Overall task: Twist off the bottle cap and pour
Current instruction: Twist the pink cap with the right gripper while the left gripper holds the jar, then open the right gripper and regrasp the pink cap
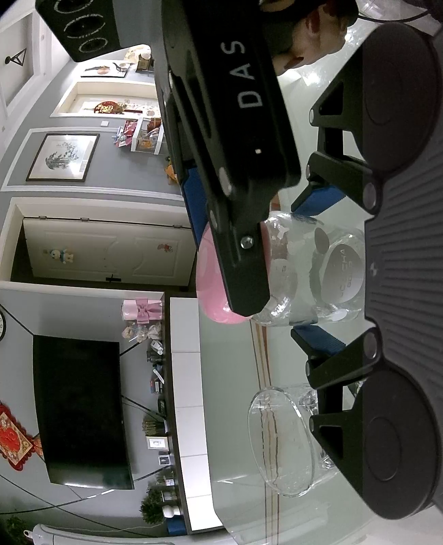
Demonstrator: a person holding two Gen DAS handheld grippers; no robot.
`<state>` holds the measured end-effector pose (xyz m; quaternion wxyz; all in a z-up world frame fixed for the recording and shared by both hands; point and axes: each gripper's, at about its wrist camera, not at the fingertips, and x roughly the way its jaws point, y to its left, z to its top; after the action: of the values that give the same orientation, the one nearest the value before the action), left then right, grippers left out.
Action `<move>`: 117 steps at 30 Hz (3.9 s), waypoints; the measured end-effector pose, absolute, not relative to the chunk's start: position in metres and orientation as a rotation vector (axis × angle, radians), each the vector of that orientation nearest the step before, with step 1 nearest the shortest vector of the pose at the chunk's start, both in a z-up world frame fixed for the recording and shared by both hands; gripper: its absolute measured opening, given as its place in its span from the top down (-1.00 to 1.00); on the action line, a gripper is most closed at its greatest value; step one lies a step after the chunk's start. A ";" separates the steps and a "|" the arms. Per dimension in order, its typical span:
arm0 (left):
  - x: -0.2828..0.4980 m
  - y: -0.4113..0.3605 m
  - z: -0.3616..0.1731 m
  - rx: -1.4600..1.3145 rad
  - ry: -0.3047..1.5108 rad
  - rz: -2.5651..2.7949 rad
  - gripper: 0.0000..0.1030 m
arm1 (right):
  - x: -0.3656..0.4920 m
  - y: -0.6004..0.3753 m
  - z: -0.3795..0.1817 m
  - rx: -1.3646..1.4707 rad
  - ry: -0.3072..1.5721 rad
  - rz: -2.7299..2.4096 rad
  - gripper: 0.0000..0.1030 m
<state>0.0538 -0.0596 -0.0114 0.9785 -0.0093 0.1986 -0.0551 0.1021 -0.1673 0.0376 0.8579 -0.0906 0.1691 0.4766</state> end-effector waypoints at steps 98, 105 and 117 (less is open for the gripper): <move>0.055 -0.070 -0.014 -0.023 0.408 -0.130 -0.43 | 0.118 -0.173 0.041 -0.282 0.359 1.140 -0.28; 0.053 -0.072 -0.016 -0.025 0.407 -0.132 -0.44 | 0.117 -0.172 0.041 -0.289 0.356 1.141 -0.28; 0.049 -0.069 -0.016 -0.034 0.410 -0.134 -0.45 | 0.101 -0.174 0.039 -0.216 0.321 1.030 -0.82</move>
<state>0.0495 -0.0694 -0.0161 0.9767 -0.0169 0.2033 -0.0665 0.1010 -0.1738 0.0386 0.8524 -0.1025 0.1524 0.4895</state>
